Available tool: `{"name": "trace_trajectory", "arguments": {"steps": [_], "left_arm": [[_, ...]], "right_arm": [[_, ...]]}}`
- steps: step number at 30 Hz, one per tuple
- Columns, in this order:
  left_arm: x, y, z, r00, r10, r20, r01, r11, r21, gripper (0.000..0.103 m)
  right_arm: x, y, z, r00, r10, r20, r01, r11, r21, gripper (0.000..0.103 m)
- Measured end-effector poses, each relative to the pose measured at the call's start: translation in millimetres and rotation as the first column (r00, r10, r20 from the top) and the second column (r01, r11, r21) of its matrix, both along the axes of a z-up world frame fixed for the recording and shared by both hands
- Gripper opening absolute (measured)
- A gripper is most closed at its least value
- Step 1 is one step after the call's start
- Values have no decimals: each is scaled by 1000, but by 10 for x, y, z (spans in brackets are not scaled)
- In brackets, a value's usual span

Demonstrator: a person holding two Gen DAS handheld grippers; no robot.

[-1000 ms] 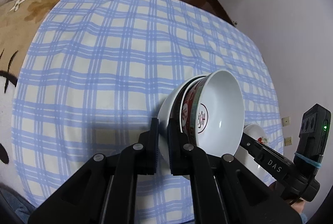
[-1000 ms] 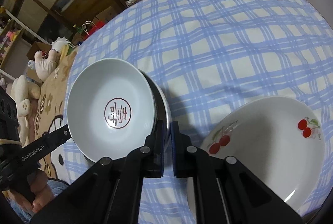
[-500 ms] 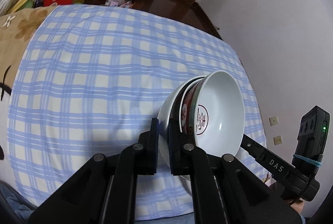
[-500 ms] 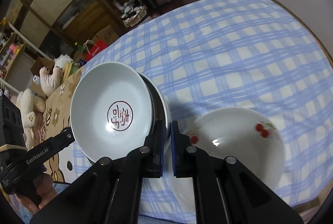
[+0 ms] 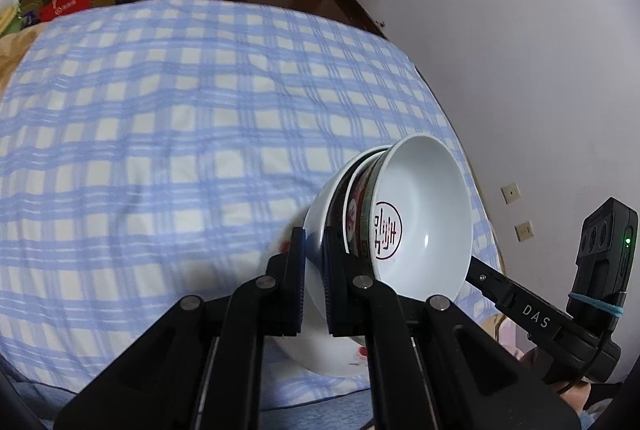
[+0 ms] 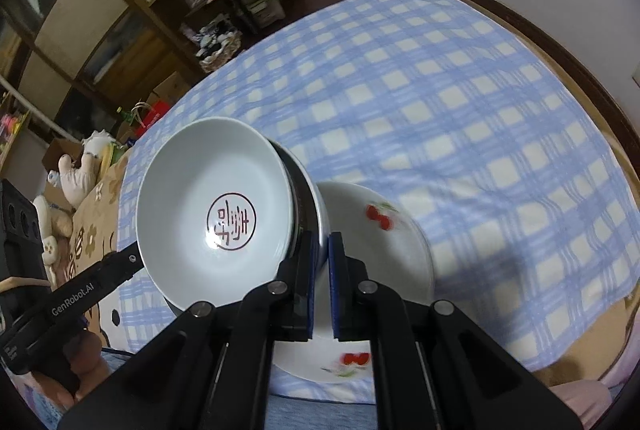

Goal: Organize plates and bowls
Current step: 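Carry the bowl stack with both grippers over the cherry plate stack, then lower the bowl stack onto the cherry plates and open both grippers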

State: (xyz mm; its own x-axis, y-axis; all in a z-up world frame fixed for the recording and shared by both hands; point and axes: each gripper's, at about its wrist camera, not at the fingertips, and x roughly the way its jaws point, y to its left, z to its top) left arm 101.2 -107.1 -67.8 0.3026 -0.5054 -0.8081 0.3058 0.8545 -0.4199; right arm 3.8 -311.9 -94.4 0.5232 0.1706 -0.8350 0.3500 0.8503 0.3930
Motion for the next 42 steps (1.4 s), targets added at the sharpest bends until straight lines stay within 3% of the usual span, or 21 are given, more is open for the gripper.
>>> {"name": "trace_trajectory", "arguments": {"steps": [7,14,27,32,42], "left_arm": [[43,-276,-200,998,-53,-22,54,995,79,6],[99,-283,-403,997,-55,-55,61,990,125,5],[145,-291,-425,997,-54,-52,60,990,125,8],[114,-277,-421,997,-59,-42,65,986,151,17],[22,-290,-386,996,-88,-18,90,974,208,18]], "right_arm": [[-128,-192,-218,999,-19,-33,19,1000,5,8],[-109,-159,-444,999,6,-53,-5,1000,11,9],[-114,-186,-455,999,-13,-30,13,1000,18,9],[-123,-215,-465,1000,-15,-26,16,999,38,9],[-166,-173,-451,1000,-10,-22,10,1000,11,9]]}}
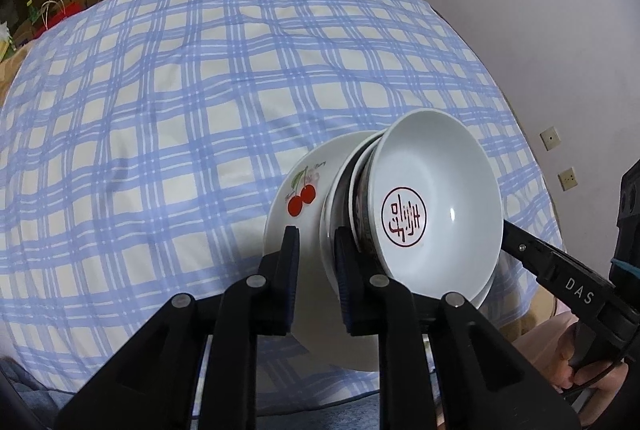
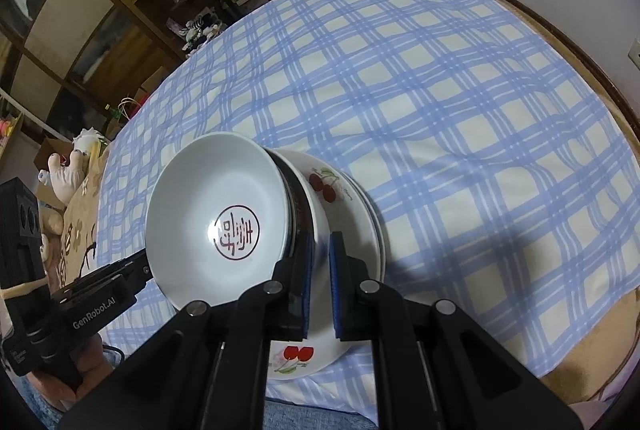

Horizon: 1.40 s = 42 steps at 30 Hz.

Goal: Organize plates and bowls
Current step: 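Lower the bowl stack onto the cherry plates and open both grippers, then withdraw both open grippers up and away from the dish stack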

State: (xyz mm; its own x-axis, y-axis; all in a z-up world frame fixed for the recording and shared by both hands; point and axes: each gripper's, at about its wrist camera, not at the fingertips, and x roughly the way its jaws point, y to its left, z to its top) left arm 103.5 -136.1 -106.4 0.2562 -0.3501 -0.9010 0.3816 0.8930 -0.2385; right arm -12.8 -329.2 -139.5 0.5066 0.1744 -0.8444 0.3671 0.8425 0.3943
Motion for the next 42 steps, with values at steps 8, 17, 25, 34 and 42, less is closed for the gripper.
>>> {"name": "trace_trajectory", "arguments": {"steps": [8,17,25,34,42], "left_arm": [[13,-5,9,999,-36,-14,37,999,36,21],[43,55,23,999,-49,14,47,994,99,56],[58,357,401,989,30,147,-44,995,93,75],[-317,737,924,936,106,336,-132,990,54,90],[-759,936,1180,867,150,475,-161,987,-17,92]], "right_arm": [[-6,17,11,1000,5,0,-5,1000,3,10],[6,-54,-5,1000,3,-11,-3,1000,3,22],[-80,-250,351,999,-11,38,13,998,-55,55],[-440,-193,821,986,12,169,12,990,-140,97],[-810,4,1150,946,62,318,9,976,-218,103]]}}
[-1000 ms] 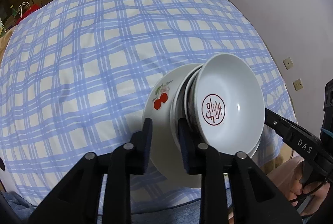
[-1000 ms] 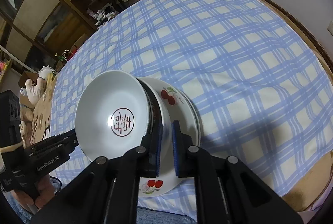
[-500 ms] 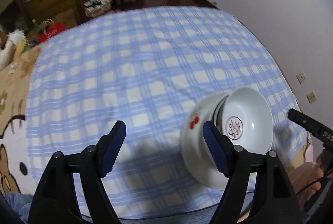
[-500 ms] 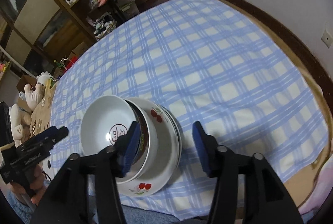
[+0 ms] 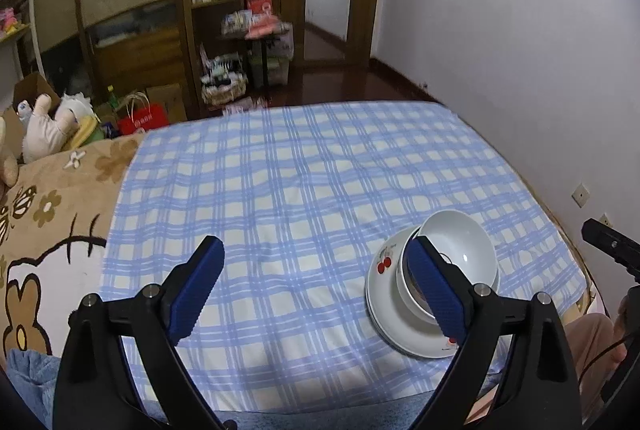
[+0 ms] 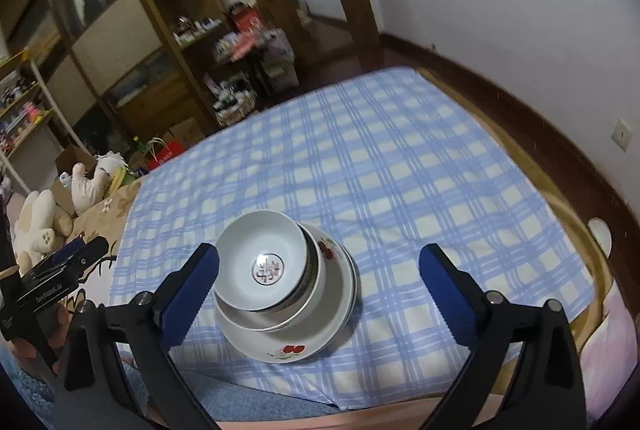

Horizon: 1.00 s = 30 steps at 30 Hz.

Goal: Organize plates and bowls
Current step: 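Withdraw both open grippers up and away from the dish stack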

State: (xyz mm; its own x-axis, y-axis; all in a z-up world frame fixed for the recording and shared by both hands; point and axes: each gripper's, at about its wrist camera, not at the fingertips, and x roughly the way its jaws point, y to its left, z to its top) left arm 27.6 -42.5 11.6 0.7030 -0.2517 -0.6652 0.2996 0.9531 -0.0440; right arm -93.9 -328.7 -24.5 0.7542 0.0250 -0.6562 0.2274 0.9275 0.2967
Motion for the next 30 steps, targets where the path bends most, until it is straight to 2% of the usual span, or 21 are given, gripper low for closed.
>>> {"name": "trace_trajectory", "arguments": {"steps": [4,8,11,16,22,30], "left_arm": [[-189,38,19,999,-4,49,5,1000,-12,92],[-395,31,8,994,-29,107,32,999,-23,92],[-484,-28,-39,991,-81,103,80,997,8,92],[-641,-105,-111,988,-79,135,70,995,69,92],[-730,-207,-153,982,-97,161,82,992,100,92],[-621,-301,-306,987,-116,113,103,988,114,93]], "right_arm": [[-205,154,46,997,12,72,-6,996,-84,103],[-394,207,4,993,8,114,0,998,-70,103],[-512,225,-43,991,1,135,10,997,-80,103],[-634,237,-84,987,8,159,4,997,-79,103],[-588,206,-219,993,19,117,-15,999,-33,103],[-441,155,-381,999,6,49,-8,1000,26,103]]}}
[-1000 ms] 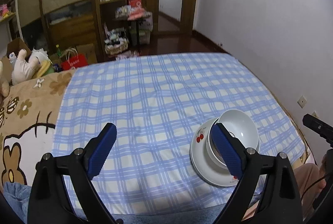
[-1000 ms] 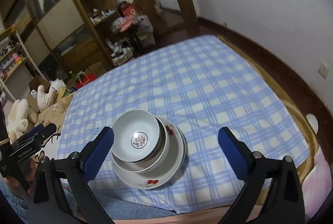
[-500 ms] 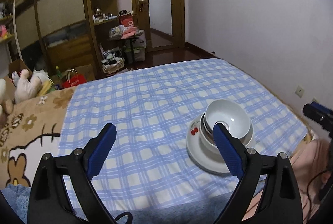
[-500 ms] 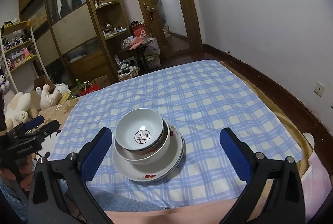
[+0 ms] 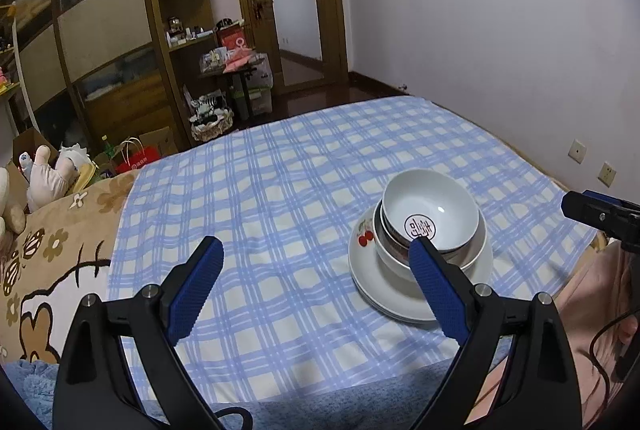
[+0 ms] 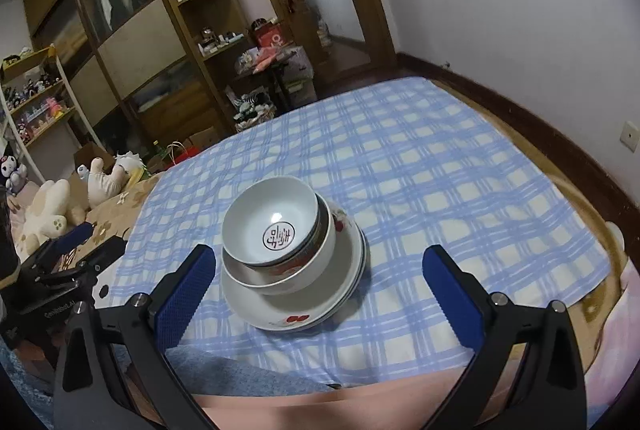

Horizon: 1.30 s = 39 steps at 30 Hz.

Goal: Organize plates and bowls

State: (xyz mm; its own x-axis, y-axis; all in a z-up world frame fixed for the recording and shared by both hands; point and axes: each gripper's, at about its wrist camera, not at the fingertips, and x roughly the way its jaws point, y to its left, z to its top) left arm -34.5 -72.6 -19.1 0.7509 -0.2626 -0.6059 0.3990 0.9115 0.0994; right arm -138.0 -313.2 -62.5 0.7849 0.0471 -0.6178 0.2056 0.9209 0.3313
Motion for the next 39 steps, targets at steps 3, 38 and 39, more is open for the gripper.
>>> {"name": "trace_trajectory", "arguments": {"steps": [3,38,39], "left_arm": [[52,-32,-51,1000,-2,-22,2,1000,6,93],[244,26,-91,997,30,-65,-31,999,-12,92],[242,34,-87,998,31,-63,-32,999,-14,92]], "right_arm": [[39,16,-17,999,-37,-16,36,998,-48,103],[113,47,-50,997,-76,-29,72,990,-122,103],[111,46,-49,997,-75,-28,71,990,-121,103]]}}
